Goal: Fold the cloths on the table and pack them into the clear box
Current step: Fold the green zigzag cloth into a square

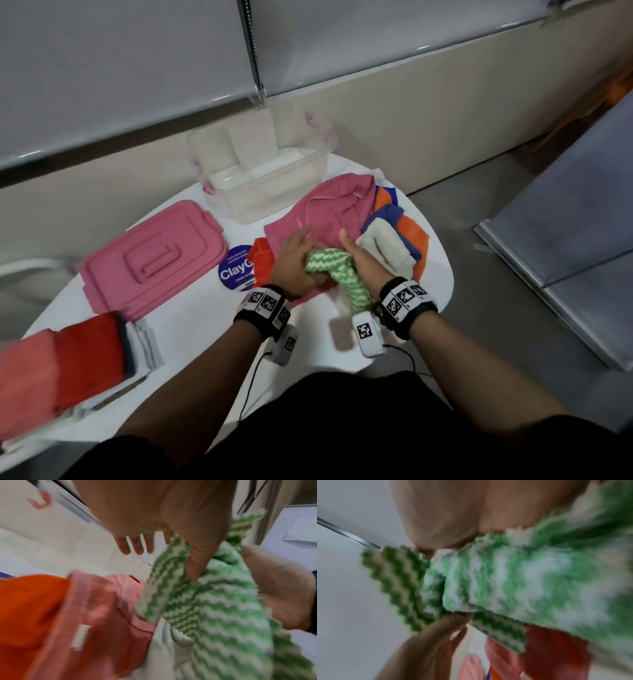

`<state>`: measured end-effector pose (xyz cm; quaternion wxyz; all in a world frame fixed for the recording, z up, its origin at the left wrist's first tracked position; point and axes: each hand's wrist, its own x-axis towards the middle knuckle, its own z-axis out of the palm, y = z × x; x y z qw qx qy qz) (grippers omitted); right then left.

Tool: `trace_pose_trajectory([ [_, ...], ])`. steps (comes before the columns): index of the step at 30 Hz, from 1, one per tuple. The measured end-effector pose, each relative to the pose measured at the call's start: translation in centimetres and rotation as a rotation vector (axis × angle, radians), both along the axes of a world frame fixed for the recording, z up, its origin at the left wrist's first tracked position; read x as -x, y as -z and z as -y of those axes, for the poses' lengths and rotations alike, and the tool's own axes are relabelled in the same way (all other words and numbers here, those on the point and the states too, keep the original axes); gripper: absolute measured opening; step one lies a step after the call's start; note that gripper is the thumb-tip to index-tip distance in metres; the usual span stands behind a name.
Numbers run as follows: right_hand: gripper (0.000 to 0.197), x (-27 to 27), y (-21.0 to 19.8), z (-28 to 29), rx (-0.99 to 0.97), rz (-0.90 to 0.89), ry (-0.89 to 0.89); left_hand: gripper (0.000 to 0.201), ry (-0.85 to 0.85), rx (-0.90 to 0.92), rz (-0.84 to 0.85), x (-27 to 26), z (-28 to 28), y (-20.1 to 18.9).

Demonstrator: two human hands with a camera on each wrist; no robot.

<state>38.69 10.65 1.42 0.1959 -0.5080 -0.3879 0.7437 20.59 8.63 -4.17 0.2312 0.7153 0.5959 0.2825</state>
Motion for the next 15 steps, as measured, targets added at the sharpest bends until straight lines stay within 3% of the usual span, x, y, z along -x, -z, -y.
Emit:
trace_pose_trajectory([
  [2,0.089,1.7,0.8,0.5,-0.052,0.003,-0.160,0.038,0.020,0.096,0.168,3.0,2.5,-0.8],
  [3,0.093,2.4,0.8,0.8,-0.132,0.050,-0.246,0.034,-0.048,0.202,0.309,4.4,4.0,-1.3],
  [5,0.091,4.0,0.8,1.5,-0.283,0.145,-0.398,0.035,-0.214,0.382,0.459,7.1,6.6,-1.5],
  [7,0.079,5.7,0.7,2.4,-0.448,0.211,-0.478,0.042,-0.287,0.413,0.465,9.7,9.1,-1.1],
  [9,0.053,7.1,1.2,3.3,-0.517,0.240,-0.408,0.037,-0.348,0.442,0.521,11.9,11.1,-0.7],
  [11,0.034,8.1,1.8,4.3,-0.419,0.204,-0.296,0.028,-0.418,0.462,0.599,14.0,13.0,-0.6],
  [15,0.044,9.0,2.7,6.3,-0.339,0.220,-0.308,0.025,-0.522,0.460,0.729,16.7,16.3,-0.4],
])
